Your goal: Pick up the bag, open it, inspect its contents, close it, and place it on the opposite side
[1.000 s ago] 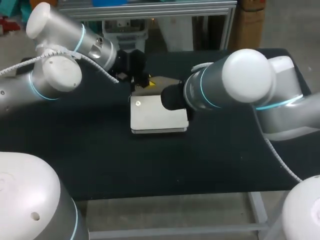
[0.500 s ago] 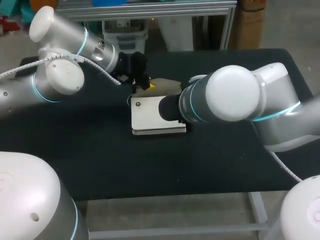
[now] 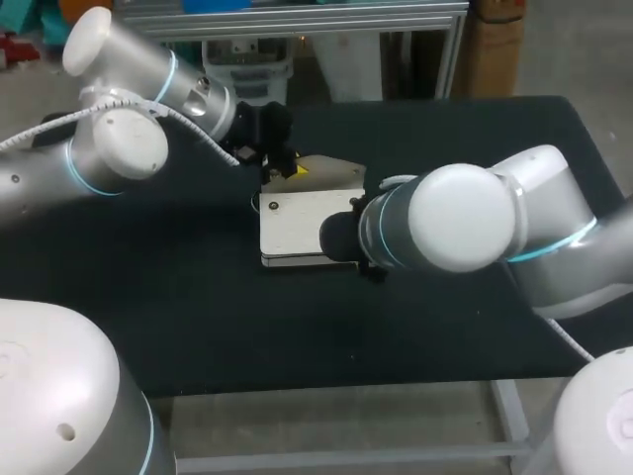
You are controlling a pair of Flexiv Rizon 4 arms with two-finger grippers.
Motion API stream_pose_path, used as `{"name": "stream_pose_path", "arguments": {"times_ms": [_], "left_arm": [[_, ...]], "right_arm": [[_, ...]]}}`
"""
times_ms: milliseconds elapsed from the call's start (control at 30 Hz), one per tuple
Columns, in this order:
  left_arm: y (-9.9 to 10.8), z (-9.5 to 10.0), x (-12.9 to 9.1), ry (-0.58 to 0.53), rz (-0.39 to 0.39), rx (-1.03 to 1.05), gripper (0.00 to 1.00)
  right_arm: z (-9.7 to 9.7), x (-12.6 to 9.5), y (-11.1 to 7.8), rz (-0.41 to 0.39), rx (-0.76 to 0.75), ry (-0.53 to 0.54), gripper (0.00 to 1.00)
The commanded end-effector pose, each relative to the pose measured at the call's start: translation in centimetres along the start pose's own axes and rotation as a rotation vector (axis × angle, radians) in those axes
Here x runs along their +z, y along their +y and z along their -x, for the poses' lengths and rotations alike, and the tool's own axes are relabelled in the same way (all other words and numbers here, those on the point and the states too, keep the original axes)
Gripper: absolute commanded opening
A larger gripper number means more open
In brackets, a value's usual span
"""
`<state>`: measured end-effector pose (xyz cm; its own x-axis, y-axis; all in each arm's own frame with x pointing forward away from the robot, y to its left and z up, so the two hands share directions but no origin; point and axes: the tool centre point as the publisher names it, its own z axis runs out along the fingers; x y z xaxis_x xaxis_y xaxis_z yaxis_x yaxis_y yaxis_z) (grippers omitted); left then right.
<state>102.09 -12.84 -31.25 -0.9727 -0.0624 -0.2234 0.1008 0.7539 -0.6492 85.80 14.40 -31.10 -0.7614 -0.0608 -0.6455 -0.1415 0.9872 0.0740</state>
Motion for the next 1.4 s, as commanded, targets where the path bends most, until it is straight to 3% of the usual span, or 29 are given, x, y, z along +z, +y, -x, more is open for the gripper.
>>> {"name": "stream_pose_path", "arguments": {"times_ms": [33,100,133,167,233,300,367,400,467,600,700,767,800,867,1000,1400], "left_arm": [[0.1,0.4,0.2,0.004,-0.001,-0.004,0.0],[0.1,0.5,0.1,0.003,-0.001,-0.007,0.0],[0.1,0.5,0.1,0.003,-0.003,-0.01,0.0],[0.0,0.6,0.1,0.003,-0.003,-0.013,0.0],[0.0,0.7,0.1,0.004,-0.002,-0.022,0.0],[0.0,0.8,0.1,0.006,0.002,-0.026,0.0],[-0.1,0.9,0.2,0.012,0.006,-0.033,0.0],[-0.1,1.0,0.3,0.014,0.011,-0.039,0.0],[-0.1,1.1,0.4,0.017,0.017,-0.045,0.0],[0.0,1.2,0.5,0.019,0.019,-0.05,0.0],[0.0,1.3,0.4,0.021,0.013,-0.049,0.0],[0.1,1.3,0.4,0.019,0.006,-0.048,0.0],[0.1,1.3,0.4,0.019,0.005,-0.048,0.0],[0.2,1.3,0.3,0.016,0.001,-0.047,0.0],[0.3,1.2,0.3,0.019,-0.002,-0.041,0.0],[0.1,0.6,1.2,0.059,0.0,0.0,0.0]], "right_arm": [[-0.1,0.4,-0.3,0.015,0.001,-0.007,0.83],[-0.1,0.4,-0.3,0.015,0.001,-0.007,0.7],[-0.1,0.4,-0.3,0.015,0.001,-0.007,0.54],[-0.1,0.4,-0.3,0.015,0.001,-0.007,0.51],[-0.1,0.4,-0.3,0.015,0.001,-0.007,0.51],[-0.1,0.4,-0.3,0.015,0.001,-0.007,0.65],[-0.1,0.4,-0.3,0.015,0.001,-0.007,0.59],[-0.1,0.4,-0.3,0.015,0.001,-0.007,0.48],[-0.1,0.4,-0.3,0.015,0.001,-0.007,0.44],[-0.1,0.4,-0.3,0.015,0.001,-0.007,0.47],[-1.1,1.0,-0.1,-0.002,-0.011,-0.014,0.49],[-1.7,1.2,0.0,-0.019,-0.02,-0.027,0.56],[-1.9,1.2,-0.1,-0.029,-0.018,-0.036,0.69],[-2.2,1.4,-0.1,-0.046,-0.027,-0.049,0.74],[-2.4,2.0,0.0,-0.062,-0.037,-0.076,0.65],[-1.9,4.0,0.3,-0.059,-0.059,-0.135,0.58]]}}
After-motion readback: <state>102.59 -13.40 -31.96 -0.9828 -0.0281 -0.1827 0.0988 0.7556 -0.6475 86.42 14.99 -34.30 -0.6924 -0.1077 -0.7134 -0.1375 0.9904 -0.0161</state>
